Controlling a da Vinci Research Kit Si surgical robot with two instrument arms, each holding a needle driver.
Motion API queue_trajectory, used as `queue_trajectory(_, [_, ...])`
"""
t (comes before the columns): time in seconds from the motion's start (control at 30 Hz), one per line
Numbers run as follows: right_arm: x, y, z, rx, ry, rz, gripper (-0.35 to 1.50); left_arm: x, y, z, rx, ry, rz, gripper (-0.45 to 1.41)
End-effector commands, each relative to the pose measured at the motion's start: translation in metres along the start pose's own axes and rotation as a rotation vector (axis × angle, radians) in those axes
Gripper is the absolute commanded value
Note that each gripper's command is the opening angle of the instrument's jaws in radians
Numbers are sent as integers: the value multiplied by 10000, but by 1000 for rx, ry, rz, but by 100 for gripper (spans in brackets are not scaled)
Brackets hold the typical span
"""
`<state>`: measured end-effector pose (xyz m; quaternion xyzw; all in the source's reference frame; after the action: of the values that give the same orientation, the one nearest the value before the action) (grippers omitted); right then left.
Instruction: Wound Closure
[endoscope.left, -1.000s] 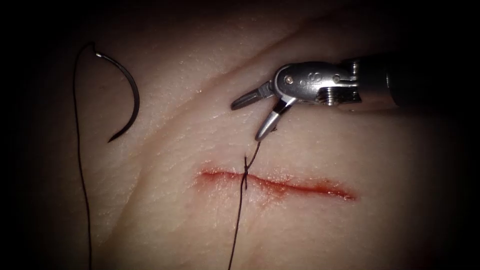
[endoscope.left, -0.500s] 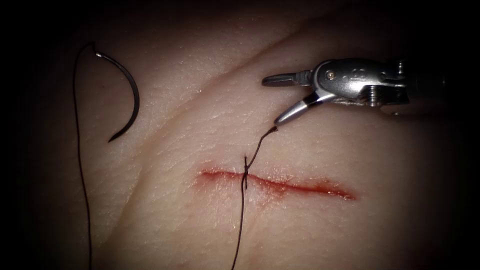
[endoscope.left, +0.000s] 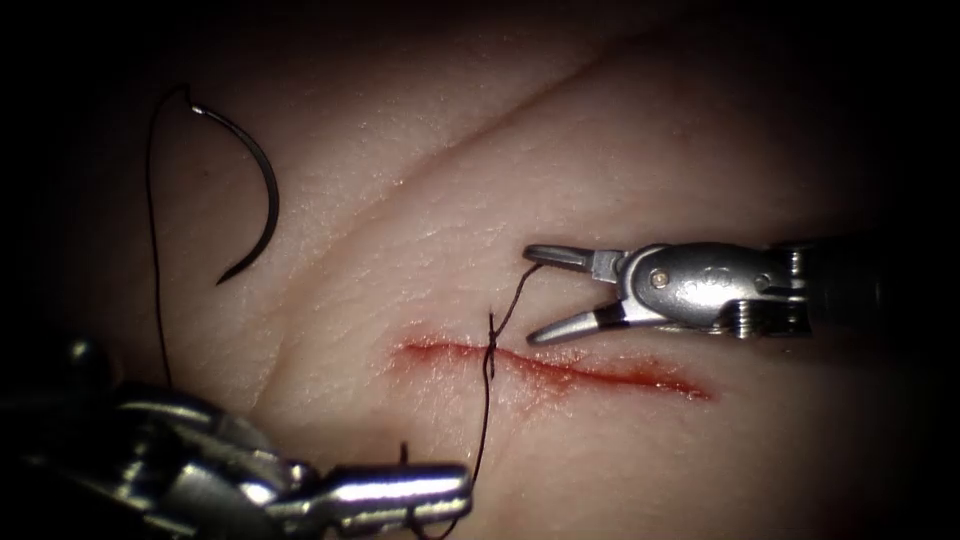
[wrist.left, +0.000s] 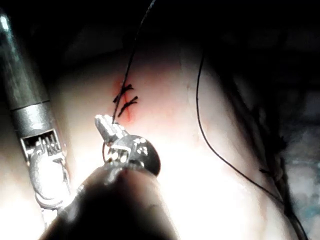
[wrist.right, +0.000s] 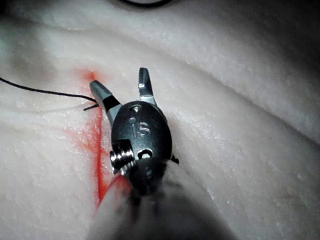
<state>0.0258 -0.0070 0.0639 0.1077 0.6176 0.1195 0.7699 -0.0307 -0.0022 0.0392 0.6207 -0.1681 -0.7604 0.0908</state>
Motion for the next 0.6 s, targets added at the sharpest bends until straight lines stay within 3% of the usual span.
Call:
queue_trajectory(0.03, [-7,-7,8,-6,14,2,110,-4,1,9,0,2,4,-45])
queue_trajectory(0.33, [-19,-29,22,-34,82,-4,93,-19,-32,35,26,17,41,-45])
queue_trajectory(0.6, [-19,-41,46,-45,149,-7,88,-56,-61,49,27,54,40,-45])
